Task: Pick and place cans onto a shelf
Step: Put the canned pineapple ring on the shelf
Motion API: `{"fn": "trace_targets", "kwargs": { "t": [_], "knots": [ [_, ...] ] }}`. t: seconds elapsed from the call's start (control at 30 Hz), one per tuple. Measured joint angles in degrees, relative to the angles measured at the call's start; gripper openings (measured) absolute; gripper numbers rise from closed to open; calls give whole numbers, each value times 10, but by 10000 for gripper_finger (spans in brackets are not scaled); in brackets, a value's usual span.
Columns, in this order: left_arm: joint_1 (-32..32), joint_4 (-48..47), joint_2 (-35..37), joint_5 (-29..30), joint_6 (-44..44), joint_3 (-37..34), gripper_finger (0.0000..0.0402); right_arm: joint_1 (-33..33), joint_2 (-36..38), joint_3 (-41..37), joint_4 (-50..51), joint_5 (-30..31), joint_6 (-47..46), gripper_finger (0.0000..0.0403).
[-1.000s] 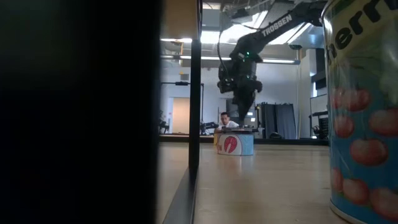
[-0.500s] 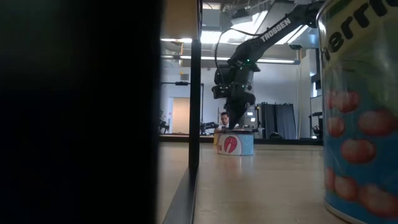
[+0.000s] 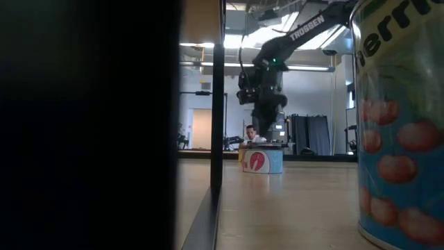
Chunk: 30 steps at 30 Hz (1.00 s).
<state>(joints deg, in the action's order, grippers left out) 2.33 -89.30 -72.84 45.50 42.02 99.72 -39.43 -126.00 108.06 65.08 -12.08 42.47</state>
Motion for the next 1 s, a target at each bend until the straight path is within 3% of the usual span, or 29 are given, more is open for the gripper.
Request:
{"fn": "trace_targets", "kwargs": {
  "t": [0.17,0.4,0.63,0.8,1.0],
  "knots": [
    [0,0,0,0,-1,0,32,11,2,85,89,0,0,0],
    [0,0,0,0,-1,0,32,29,3,148,99,-7,32,0],
    [0,0,0,0,-2,0,32,32,3,73,105,-46,113,0],
    [0,0,0,0,-2,0,32,33,3,-3,32,-45,120,0],
    [0,0,0,0,-2,0,32,50,2,-48,-53,7,110,0]
  ]
}}
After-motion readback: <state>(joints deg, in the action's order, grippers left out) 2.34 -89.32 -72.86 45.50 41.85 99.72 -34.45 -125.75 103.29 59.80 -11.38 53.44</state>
